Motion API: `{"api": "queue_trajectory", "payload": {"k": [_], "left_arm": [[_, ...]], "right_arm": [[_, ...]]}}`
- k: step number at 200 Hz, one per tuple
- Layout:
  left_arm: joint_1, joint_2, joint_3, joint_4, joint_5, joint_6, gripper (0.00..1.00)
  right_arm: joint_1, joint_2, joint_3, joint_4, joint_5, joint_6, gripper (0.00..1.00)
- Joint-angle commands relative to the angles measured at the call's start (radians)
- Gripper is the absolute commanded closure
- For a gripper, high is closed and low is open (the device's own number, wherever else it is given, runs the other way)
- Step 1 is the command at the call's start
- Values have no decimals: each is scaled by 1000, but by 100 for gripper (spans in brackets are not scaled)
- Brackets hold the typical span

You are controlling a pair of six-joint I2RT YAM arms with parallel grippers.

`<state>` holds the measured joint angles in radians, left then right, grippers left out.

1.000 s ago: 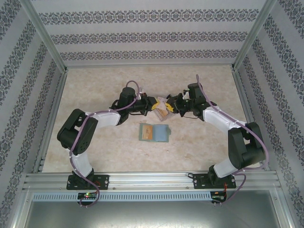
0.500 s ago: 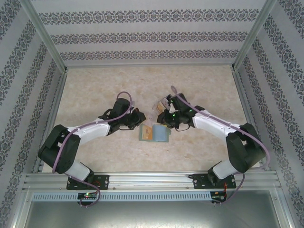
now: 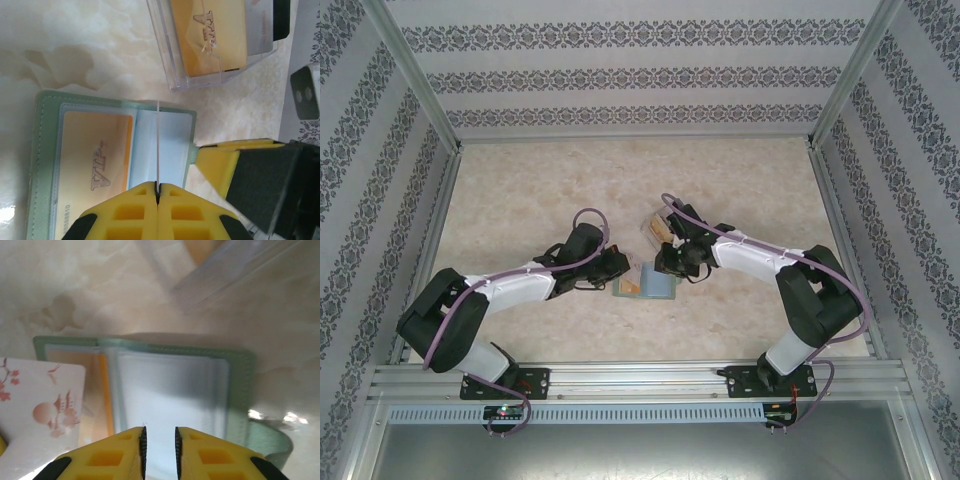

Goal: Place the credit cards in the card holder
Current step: Insert the credit card into the card slot.

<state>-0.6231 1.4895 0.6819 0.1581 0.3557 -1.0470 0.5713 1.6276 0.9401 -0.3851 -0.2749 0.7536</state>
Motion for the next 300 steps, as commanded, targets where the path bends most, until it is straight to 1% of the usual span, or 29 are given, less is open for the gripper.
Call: {"api": "queue_trajectory", "payload": {"k": [1, 34, 65, 89, 99, 112, 145, 166, 183, 196, 224, 254, 275, 300], "left_arm": [[-15, -8, -13, 39, -45, 32, 100], [-23, 20, -17, 65, -49, 37, 100], [-30, 54, -30, 144, -26, 40, 100], [-50, 82, -28, 151, -66, 72, 100], [-53, 97, -27, 158, -62, 80, 100], [-59, 112, -37, 179, -58, 81, 100], [-83, 169, -66, 249, -89, 73, 100], [-109, 197, -86, 287, -141, 54, 100], [-116, 211, -103, 327, -156, 38, 100], [-118, 215, -108, 342, -155, 32, 100], [-118, 221, -97, 318, -150, 24, 100], [-124, 227, -89, 277, -125, -23, 100], [-144, 217, -141, 322, -159, -77, 100], [-147, 238, -144, 351, -150, -92, 99]], "right_arm": [[-17, 3, -23, -29, 47, -40, 76], [-24, 32, -30, -23, 43, -48, 78], [-24, 53, -41, -25, 64, -41, 81], [-25, 67, -53, -22, 74, -28, 81], [-26, 72, -58, -19, 83, -27, 81], [-28, 79, -58, -21, 84, -28, 81], [-30, 93, -66, -18, 84, -27, 81], [-30, 97, -70, -17, 83, -25, 81], [-30, 96, -75, -17, 82, -25, 81], [-29, 95, -79, -15, 82, -23, 81], [-30, 95, -77, -18, 85, -26, 81], [-30, 90, -71, -19, 85, -21, 81], [-30, 83, -76, -13, 93, -15, 81], [-29, 86, -77, -2, 87, -9, 81]]}}
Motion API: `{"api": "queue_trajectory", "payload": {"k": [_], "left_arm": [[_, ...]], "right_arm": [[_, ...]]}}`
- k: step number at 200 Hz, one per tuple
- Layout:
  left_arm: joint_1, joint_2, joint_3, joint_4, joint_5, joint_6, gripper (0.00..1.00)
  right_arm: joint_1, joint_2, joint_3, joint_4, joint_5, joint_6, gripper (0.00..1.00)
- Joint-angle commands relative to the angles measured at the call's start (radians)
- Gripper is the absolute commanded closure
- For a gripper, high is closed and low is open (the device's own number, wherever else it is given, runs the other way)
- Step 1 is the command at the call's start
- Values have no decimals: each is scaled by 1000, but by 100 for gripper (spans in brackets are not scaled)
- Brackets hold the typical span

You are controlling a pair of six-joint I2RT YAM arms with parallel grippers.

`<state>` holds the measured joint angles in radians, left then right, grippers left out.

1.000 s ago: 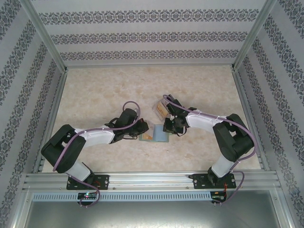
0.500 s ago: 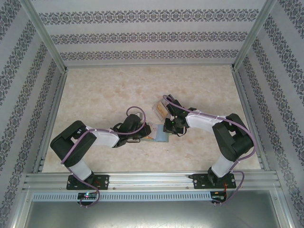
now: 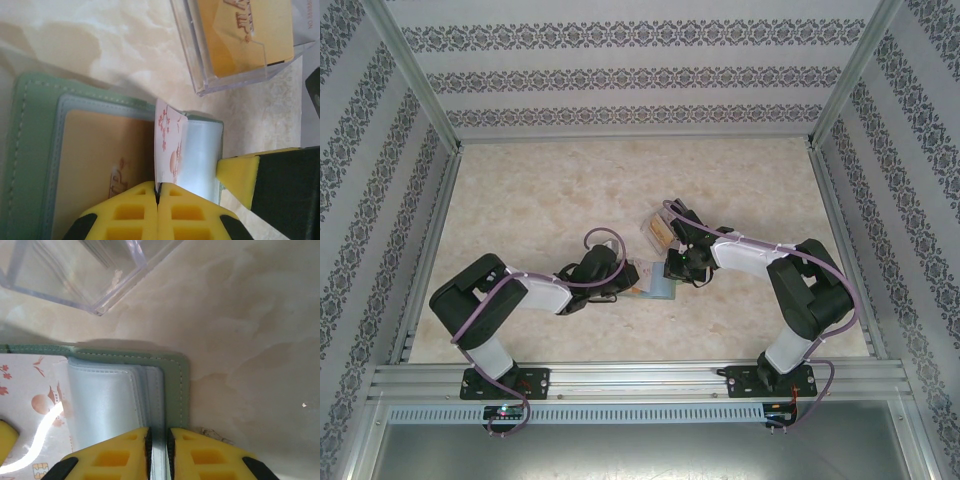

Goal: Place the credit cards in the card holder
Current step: Insert the credit card into the card slot.

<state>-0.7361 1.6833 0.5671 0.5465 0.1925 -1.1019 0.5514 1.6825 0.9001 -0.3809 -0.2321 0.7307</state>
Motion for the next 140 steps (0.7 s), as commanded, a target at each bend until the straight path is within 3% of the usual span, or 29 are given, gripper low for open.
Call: {"api": "queue_trajectory", "payload": {"k": [1, 105, 140], "left_arm": [[-35, 46, -28, -36, 13, -37, 99], [-77, 96, 26, -45, 14, -34, 83], [-77, 42, 19, -108, -15, -1, 89]], "right_arm": [[-9, 31, -36, -7, 43, 15, 81], [-4, 7, -66, 13, 39, 35, 80], [-5, 3, -50, 2, 41, 26, 80]]}}
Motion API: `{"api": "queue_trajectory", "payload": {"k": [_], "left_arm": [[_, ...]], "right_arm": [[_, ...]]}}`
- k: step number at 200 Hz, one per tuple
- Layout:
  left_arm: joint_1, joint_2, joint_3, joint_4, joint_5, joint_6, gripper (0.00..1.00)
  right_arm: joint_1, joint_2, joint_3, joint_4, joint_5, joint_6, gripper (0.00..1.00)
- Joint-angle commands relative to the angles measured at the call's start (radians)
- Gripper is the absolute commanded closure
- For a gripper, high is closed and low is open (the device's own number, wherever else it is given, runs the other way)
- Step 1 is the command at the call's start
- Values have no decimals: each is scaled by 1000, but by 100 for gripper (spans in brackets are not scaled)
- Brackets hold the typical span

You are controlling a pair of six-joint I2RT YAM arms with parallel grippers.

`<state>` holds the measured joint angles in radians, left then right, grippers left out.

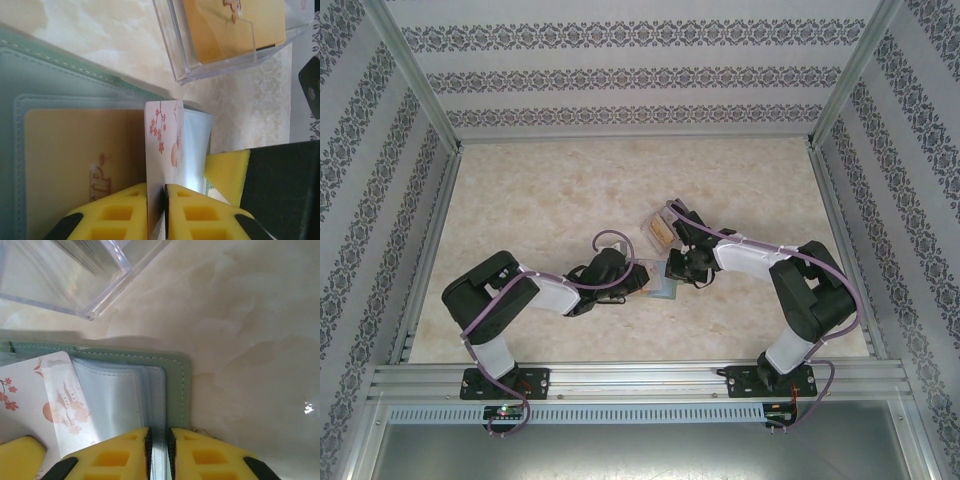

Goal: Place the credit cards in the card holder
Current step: Insert the credit card into the card slot.

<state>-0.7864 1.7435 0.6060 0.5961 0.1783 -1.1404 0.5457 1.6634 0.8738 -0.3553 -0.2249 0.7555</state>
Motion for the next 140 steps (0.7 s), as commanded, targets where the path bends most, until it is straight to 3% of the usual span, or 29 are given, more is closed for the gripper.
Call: {"api": "queue_trajectory", "payload": {"k": [1, 13, 40, 140], "left_arm": [[-27, -19, -20, -161, -1, 40, 89], [-27, -37, -14, -192, -5, 61, 96], [-25, -58, 15, -285, 8, 124, 100], [3, 36, 123, -337, 115, 215, 93]], "right_arm": [[0, 23, -23, -23, 33, 1, 80], [0, 25, -20, -23, 32, -1, 80], [-1, 27, -18, -24, 32, -5, 80], [-1, 38, -1, -25, 18, -5, 80]]}}
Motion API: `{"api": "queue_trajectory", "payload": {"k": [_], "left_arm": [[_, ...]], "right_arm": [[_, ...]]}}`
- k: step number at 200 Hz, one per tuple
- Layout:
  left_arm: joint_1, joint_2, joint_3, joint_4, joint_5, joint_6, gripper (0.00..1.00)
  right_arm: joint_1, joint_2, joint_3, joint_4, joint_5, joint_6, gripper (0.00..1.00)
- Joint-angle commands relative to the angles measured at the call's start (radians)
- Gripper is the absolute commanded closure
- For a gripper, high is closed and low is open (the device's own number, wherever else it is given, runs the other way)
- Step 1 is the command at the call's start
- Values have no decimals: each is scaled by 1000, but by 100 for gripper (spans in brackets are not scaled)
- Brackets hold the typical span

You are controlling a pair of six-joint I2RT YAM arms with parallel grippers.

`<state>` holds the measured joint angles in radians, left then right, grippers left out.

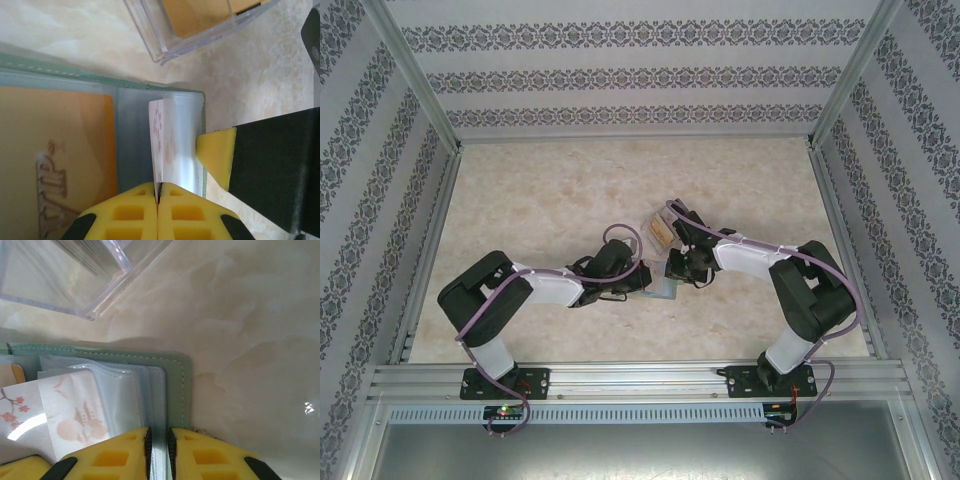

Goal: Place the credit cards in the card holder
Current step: Insert the credit card into the card slot.

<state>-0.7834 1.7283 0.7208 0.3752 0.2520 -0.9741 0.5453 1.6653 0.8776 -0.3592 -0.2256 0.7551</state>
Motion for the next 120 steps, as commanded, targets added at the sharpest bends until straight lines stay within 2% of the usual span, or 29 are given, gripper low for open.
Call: {"api": "queue_trajectory", "payload": {"k": [1, 48, 85, 120], "left_arm": [[0, 51, 7, -117, 40, 48, 93], [1, -7, -15, -171, -25, 37, 77], [1, -41, 0, -222, -49, 70, 75], [1, 15, 60, -230, -20, 92, 79]], "right_arm": [[-1, 36, -4, -21, 19, -4, 80], [-4, 8, -2, -36, 30, -7, 79], [-7, 10, 2, -38, 29, -9, 79], [-6, 17, 3, -33, 22, -4, 79]]}}
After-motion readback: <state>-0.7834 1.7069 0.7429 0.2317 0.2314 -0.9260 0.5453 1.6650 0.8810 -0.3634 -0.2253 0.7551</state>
